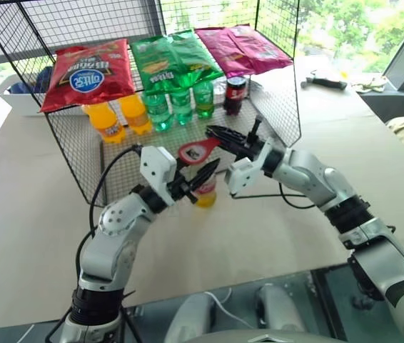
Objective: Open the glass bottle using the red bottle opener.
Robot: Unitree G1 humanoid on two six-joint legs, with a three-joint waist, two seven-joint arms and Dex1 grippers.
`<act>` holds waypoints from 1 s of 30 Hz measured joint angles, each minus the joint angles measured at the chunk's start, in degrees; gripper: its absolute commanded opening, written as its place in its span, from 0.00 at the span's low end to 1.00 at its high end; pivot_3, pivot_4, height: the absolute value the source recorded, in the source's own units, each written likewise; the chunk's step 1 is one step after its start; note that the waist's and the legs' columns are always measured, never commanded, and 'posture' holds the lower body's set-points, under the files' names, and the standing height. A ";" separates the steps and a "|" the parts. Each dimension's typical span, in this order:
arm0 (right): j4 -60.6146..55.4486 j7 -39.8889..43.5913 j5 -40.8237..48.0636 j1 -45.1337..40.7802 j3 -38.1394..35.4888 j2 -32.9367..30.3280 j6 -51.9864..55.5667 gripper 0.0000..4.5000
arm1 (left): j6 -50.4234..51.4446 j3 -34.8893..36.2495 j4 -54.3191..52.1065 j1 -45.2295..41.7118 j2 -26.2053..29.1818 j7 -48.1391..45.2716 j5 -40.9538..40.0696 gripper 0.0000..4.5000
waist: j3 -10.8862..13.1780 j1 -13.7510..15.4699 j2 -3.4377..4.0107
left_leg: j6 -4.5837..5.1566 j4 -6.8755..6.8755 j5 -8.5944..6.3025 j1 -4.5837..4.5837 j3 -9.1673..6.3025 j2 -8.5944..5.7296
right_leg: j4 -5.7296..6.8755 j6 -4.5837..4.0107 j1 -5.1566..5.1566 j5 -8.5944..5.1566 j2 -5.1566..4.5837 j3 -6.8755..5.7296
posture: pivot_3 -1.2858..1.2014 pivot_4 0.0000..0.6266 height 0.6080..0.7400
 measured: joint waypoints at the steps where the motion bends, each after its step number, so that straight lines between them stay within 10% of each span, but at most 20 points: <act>1: 0.00 -0.05 0.02 0.00 -0.08 -0.01 0.18 0.00 | 0.00 0.00 0.00 0.00 0.00 0.00 0.00 0.37 | 0.00 0.00 0.00 | 0.00 0.00 0.00 0.00 0.00 0.00 | 0.00 0.00 0.00 0.00 0.00 0.00 | 0.52 0.24 1.00; 17: 3.40 5.11 16.20 5.98 -6.21 4.61 11.59 0.00 | -0.08 0.42 -0.01 0.37 -0.10 -0.05 -1.23 0.37 | 0.04 -0.02 0.03 | 0.00 -0.06 0.00 -0.01 0.00 0.04 | -0.04 0.00 -0.01 0.00 -0.01 0.00 | 0.52 0.24 1.00; 24: 0.84 6.16 19.68 8.28 -7.14 7.61 17.06 0.00 | 0.95 0.24 0.87 1.06 -0.11 0.25 -1.58 0.99 | 0.21 -0.06 0.02 | 0.00 -0.06 0.00 -0.08 -0.01 0.05 | -0.04 0.00 -0.09 0.00 0.00 0.00 | 0.52 0.24 1.00; 30: -0.50 7.63 21.52 9.03 -7.40 7.74 19.29 0.00 | 0.95 0.35 0.87 1.06 0.18 0.34 -1.53 0.99 | 0.22 -0.04 0.01 | 0.00 -0.12 0.00 -0.12 -0.02 0.05 | -0.11 0.00 -0.13 0.00 0.00 -0.02 | 0.52 0.24 1.00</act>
